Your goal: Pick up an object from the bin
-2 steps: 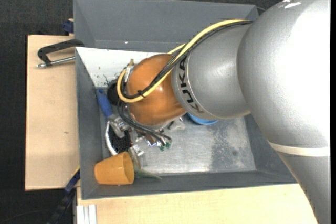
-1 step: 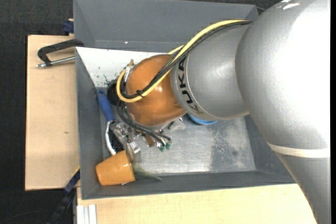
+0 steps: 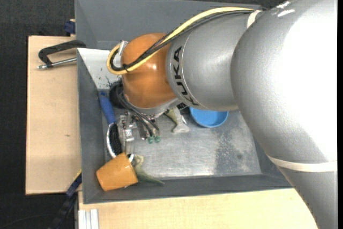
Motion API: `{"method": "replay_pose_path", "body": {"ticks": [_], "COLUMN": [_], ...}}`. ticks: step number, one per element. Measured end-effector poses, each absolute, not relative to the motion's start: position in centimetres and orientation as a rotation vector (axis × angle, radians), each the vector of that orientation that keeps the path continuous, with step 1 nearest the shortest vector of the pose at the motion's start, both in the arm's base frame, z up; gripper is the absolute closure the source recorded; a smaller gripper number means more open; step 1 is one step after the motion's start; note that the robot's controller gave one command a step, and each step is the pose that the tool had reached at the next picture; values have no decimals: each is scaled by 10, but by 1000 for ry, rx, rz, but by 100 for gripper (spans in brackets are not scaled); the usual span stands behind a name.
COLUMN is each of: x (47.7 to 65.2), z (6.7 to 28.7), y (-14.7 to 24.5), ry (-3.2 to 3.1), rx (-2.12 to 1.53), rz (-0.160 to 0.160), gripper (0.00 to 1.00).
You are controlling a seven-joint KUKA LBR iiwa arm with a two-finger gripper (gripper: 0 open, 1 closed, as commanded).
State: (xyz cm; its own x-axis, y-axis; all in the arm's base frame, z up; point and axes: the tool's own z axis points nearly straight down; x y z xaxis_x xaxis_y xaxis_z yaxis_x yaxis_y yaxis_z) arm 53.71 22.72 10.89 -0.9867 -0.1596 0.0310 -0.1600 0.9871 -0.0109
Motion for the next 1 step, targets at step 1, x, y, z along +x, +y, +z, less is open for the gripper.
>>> {"method": "replay_pose_path", "body": {"ticks": [1], "x": [544], "z": [111], "y": [228], "ry": [-3135], "rx": [245], "rz": [5], "gripper": [0]}}
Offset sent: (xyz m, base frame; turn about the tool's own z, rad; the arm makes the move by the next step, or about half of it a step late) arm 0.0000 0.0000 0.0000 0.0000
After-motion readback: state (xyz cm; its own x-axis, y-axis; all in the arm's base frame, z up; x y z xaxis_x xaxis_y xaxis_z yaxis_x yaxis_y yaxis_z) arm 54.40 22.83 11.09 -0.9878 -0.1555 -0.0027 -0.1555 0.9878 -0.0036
